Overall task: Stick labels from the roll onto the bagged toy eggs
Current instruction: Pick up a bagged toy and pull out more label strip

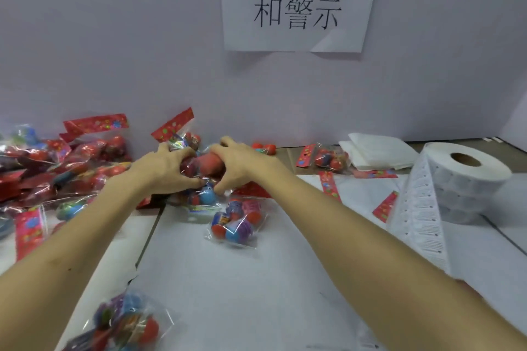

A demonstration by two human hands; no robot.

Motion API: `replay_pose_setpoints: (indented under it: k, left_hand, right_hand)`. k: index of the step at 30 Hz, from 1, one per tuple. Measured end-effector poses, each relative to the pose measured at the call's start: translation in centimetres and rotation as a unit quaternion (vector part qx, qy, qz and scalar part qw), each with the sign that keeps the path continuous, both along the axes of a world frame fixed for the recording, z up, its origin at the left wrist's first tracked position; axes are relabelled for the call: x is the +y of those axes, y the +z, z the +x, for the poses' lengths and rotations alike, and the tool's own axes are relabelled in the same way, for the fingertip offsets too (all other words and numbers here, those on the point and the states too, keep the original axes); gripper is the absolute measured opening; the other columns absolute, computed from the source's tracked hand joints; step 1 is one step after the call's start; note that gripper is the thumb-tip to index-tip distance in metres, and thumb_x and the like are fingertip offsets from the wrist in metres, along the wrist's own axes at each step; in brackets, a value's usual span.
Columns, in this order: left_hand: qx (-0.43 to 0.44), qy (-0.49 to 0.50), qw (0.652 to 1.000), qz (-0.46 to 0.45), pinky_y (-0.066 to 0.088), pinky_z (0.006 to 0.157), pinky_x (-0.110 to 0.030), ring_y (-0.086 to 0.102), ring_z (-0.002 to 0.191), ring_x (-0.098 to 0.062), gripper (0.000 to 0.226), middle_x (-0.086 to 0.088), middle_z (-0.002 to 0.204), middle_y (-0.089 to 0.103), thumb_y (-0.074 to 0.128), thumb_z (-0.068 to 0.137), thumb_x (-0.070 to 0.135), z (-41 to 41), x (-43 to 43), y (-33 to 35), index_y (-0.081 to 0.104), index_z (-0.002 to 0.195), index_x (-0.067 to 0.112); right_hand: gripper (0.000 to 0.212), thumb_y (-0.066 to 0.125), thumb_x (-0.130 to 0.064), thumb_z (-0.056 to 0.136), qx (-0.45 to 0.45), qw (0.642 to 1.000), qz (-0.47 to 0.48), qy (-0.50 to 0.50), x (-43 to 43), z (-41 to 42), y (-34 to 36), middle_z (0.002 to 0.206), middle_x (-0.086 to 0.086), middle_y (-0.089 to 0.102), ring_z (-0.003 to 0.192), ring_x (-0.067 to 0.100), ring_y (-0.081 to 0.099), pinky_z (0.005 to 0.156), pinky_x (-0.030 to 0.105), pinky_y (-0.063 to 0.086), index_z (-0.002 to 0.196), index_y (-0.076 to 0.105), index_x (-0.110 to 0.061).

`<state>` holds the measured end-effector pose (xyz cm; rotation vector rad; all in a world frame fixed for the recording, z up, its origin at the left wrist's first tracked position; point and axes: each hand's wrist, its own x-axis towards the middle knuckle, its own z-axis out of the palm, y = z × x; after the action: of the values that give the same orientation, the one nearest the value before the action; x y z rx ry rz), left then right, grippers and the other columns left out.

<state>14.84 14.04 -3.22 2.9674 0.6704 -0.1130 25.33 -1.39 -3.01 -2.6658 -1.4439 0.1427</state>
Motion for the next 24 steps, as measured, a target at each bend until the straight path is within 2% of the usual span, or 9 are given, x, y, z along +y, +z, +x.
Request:
replay_pose_setpoints:
  k: [2, 6, 9, 12, 14, 16, 21, 24]
  left_hand:
    - [0.002, -0.021, 1.0, 0.008, 0.048, 0.107, -0.047, 0.057, 0.123, -0.038, 0.086, -0.014, 0.143, 0.04, 0.07, 0.082, 0.068, -0.9, -1.4, 0.4, 0.036, 0.154, 0.035]
    - [0.016, -0.056, 0.998, 0.023, 0.05, 0.099, -0.04, 0.059, 0.113, -0.031, 0.082, -0.011, 0.136, 0.043, 0.072, 0.082, 0.065, -3.3, -4.3, 1.0, 0.037, 0.15, 0.035]
    - [0.016, -0.082, 0.996, 0.02, 0.051, 0.103, -0.043, 0.057, 0.116, -0.031, 0.084, -0.011, 0.136, 0.043, 0.075, 0.081, 0.064, -5.0, -6.5, 1.1, 0.037, 0.151, 0.036]
    - [0.009, -0.1, 0.995, 0.012, 0.05, 0.104, -0.047, 0.056, 0.122, -0.036, 0.084, -0.015, 0.146, 0.036, 0.075, 0.082, 0.061, -6.6, -9.1, 1.0, 0.038, 0.152, 0.033]
    - [0.003, -0.11, 0.994, 0.004, 0.051, 0.103, -0.047, 0.057, 0.12, -0.036, 0.079, -0.018, 0.15, 0.032, 0.074, 0.083, 0.06, -7.7, -11.1, 1.2, 0.041, 0.149, 0.031]
    - [-0.008, -0.118, 0.993, -0.002, 0.052, 0.1, -0.047, 0.057, 0.119, -0.035, 0.073, -0.015, 0.146, 0.036, 0.073, 0.085, 0.058, -9.1, -13.1, 1.2, 0.043, 0.147, 0.032]
    - [-0.052, -0.129, 0.99, -0.014, 0.051, 0.096, -0.045, 0.051, 0.118, -0.03, 0.06, -0.008, 0.135, 0.042, 0.07, 0.087, 0.056, -12.0, -17.2, 0.6, 0.048, 0.14, 0.036]
    - [-0.071, -0.113, 0.99, -0.045, 0.047, 0.104, -0.047, 0.046, 0.127, -0.029, 0.057, -0.007, 0.142, 0.042, 0.069, 0.088, 0.054, -12.7, -18.2, 0.5, 0.049, 0.14, 0.041]
  right_hand:
    - [0.091, 0.086, -0.043, 0.072, 0.006, 1.0, 0.005, 0.0, -1.3, -1.4, 0.2, 0.142, 0.007, 0.036, 0.124, 0.036, 0.048, 0.101, 0.052, 0.048, 0.147, 0.039, -0.023]
    - [0.082, 0.084, -0.045, 0.074, -0.023, 1.0, -0.008, 0.006, -4.4, -4.4, 0.3, 0.138, 0.009, 0.039, 0.122, 0.037, 0.049, 0.098, 0.047, 0.049, 0.141, 0.043, -0.021]
    - [0.082, 0.083, -0.047, 0.076, -0.037, 0.999, -0.009, -0.002, -7.2, -6.5, 0.3, 0.141, 0.01, 0.037, 0.123, 0.038, 0.048, 0.095, 0.045, 0.047, 0.142, 0.041, -0.021]
    - [0.082, 0.082, -0.045, 0.075, -0.024, 1.0, 0.007, -0.014, -10.1, -8.4, 0.1, 0.146, 0.009, 0.035, 0.126, 0.036, 0.047, 0.099, 0.049, 0.05, 0.143, 0.041, -0.023]
    - [0.075, 0.082, -0.041, 0.074, -0.01, 1.0, 0.019, -0.02, -12.2, -9.5, 0.3, 0.141, 0.006, 0.039, 0.119, 0.032, 0.052, 0.095, 0.049, 0.053, 0.137, 0.046, -0.023]
    - [0.065, 0.082, -0.034, 0.072, 0.02, 0.999, 0.034, -0.026, -14.4, -10.4, 0.5, 0.134, 0.001, 0.042, 0.112, 0.03, 0.055, 0.091, 0.046, 0.054, 0.127, 0.051, -0.023]
    - [0.058, 0.083, -0.02, 0.07, 0.086, 0.988, 0.124, -0.036, -19.2, -12.0, -0.4, 0.138, -0.005, 0.046, 0.118, 0.021, 0.054, 0.101, 0.04, 0.049, 0.123, 0.061, -0.022]
    - [0.058, 0.084, -0.018, 0.07, 0.109, 0.974, 0.193, -0.044, -21.1, -12.7, -1.3, 0.144, -0.009, 0.055, 0.128, 0.01, 0.052, 0.109, 0.027, 0.042, 0.126, 0.068, -0.024]
